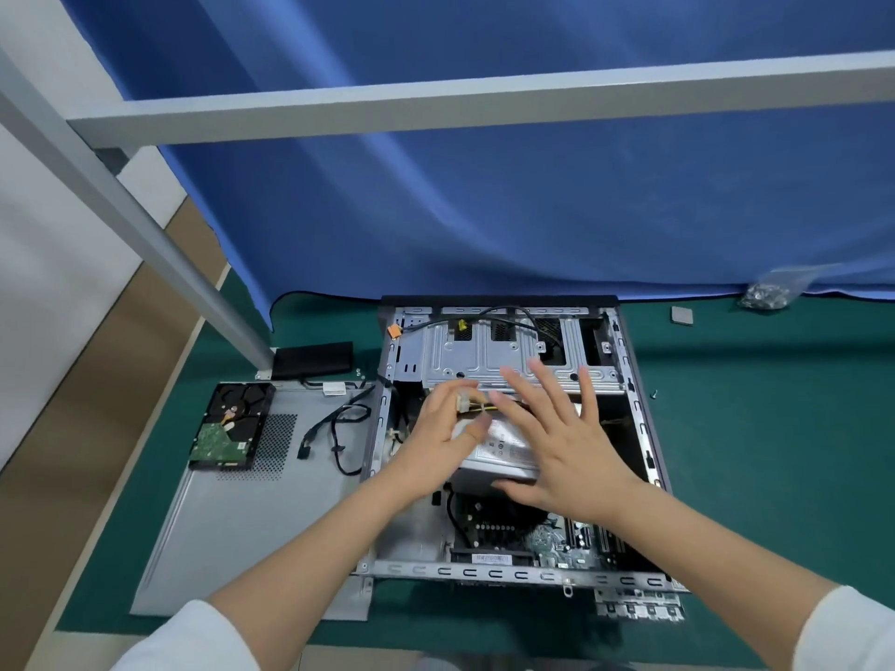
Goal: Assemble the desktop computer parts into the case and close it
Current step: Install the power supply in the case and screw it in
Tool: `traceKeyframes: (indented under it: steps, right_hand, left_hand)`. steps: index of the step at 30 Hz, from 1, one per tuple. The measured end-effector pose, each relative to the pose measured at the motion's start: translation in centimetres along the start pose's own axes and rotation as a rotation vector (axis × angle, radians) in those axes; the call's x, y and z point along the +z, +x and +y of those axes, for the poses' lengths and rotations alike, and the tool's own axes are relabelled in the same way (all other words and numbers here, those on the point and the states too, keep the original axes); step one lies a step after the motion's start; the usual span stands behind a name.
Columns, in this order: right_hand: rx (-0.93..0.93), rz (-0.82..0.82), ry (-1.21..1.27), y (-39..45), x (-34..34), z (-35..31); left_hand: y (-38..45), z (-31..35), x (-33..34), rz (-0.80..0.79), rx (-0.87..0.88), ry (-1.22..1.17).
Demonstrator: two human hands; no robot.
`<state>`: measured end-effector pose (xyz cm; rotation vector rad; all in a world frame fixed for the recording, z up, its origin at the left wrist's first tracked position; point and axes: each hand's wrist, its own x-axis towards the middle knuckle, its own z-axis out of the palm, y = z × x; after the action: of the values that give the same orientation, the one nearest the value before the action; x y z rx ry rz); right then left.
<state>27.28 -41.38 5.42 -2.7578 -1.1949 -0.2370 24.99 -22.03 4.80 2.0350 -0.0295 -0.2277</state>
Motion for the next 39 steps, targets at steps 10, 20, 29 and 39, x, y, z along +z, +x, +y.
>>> traceKeyframes:
  steps: [10,20,29,39]
  right_hand:
    - [-0.112,-0.019,0.058,1.0,-0.4,0.4]
    - [-0.023,-0.011,0.304,1.1,-0.6,0.5]
    - [0.206,0.063,0.587,1.6,-0.7,0.3]
    - [0.104,0.137,0.513,2.1,-0.3,0.1]
  left_hand:
    - [0.8,-0.4,-2.0,-0.113,0.100,0.470]
    - [2.9,-0.2,-2.5,-0.216,-0.012,0.226]
    - [0.6,-0.5,-1.5,0.002,0.031,-0.010]
    - [0.7,0.1,-1.5,-0.220,0.021,0.354]
